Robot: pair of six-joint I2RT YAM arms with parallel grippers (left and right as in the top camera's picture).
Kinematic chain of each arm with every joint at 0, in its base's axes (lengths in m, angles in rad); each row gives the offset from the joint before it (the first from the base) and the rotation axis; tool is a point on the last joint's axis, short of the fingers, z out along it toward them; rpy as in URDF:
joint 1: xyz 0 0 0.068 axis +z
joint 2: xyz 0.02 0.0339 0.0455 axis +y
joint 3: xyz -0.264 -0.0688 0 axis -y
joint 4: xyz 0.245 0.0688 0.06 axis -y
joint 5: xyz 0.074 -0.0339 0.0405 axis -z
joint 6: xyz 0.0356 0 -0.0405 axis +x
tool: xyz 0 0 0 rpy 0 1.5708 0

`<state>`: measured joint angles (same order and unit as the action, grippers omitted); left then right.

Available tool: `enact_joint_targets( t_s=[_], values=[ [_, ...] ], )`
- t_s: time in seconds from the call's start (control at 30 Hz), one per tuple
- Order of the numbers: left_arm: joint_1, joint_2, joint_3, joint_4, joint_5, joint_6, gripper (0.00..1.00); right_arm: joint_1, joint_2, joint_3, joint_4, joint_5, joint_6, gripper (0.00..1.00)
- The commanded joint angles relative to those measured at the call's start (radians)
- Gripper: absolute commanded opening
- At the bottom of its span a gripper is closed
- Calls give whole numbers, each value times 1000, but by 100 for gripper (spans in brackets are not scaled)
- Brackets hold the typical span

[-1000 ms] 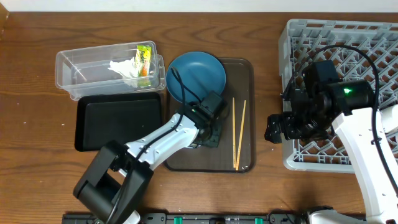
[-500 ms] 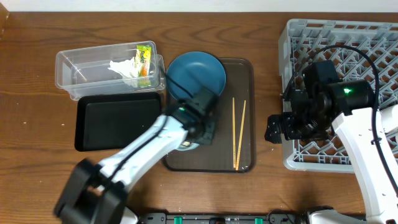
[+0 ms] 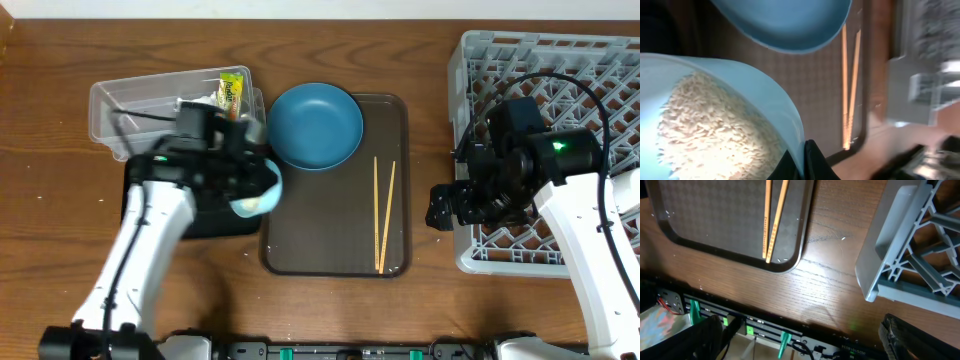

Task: Sort waste into correct bins and load items into the dishwasher rack
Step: 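Tip the rice bowl over the black tray to pour out rice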

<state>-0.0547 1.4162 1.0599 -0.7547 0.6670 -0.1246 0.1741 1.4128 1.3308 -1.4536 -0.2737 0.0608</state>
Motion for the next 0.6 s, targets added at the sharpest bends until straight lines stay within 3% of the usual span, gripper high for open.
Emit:
enact_joint_targets(
  t_s=[0.0, 0.13, 0.33, 0.43, 0.57],
  values=[
    [134, 45, -10, -4, 281, 148, 6, 9, -10, -3, -2, -8, 13, 99],
    [275, 130, -18, -16, 520, 245, 6, 9, -10, -3, -2, -8, 13, 99],
    [419, 281, -18, -20, 804, 270, 6, 9, -10, -3, -3, -8, 13, 99],
    [461, 340, -18, -20, 904, 270, 6, 9, -10, -3, -4, -8, 13, 99],
    [509, 384, -18, -59, 906, 258, 6, 9, -10, -3, -5, -8, 13, 99]
  ],
)
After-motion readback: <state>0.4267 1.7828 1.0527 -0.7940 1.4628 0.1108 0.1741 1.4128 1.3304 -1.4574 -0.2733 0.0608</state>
